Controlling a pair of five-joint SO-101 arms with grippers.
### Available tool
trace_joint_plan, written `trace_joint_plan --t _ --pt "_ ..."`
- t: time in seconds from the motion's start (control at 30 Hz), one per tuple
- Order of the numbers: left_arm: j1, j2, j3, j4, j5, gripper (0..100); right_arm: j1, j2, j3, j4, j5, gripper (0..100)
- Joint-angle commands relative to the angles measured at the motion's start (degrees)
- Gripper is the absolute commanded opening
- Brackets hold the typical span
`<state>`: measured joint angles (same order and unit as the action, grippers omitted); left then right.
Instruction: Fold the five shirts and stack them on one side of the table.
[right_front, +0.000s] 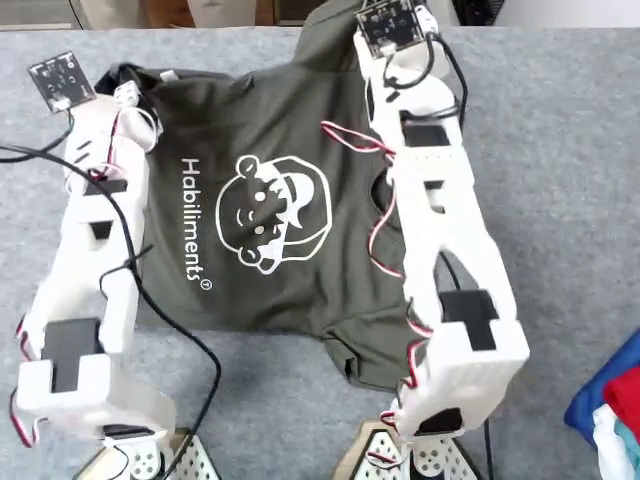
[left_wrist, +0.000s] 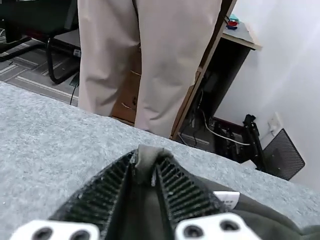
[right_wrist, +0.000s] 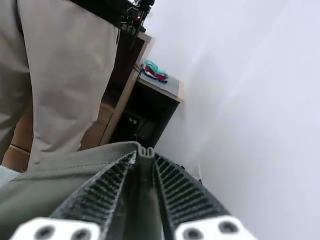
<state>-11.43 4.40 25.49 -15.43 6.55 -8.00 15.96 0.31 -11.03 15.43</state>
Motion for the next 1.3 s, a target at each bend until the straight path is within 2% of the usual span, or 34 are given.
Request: trace_joint_plan --t 0.0,0.23,0.53,0.73,0.9,1.1,1.27 --pt "-0.9 0.1 -6.5 2.3 0.0 2 1.2 0.9 -6.2 -1.8 0.2 0.4" --pt "-0.8 2.0 -16.7 16.4 0.0 2 2.6 4.1 -12.5 -1.8 0.2 0.4" --pt "0.1 10.9 -27.9 17.1 0.0 2 3.3 10.2 -21.9 -1.4 0.4 0.4" --pt "0.5 17.8 -36.9 18.5 0.0 2 3.3 10.6 -26.5 5.7 0.3 0.4" --pt "0.5 19.5 -41.1 31.2 -0.1 2 3.4 9.4 -26.9 13.8 0.2 0.4" --pt "0.2 19.4 -44.1 46.4 -0.1 2 3.4 2.4 -26.3 29.2 0.4 0.4" --pt "0.3 19.4 -51.3 61.7 -0.1 2 3.2 -2.8 -26.3 42.7 0.4 0.4"
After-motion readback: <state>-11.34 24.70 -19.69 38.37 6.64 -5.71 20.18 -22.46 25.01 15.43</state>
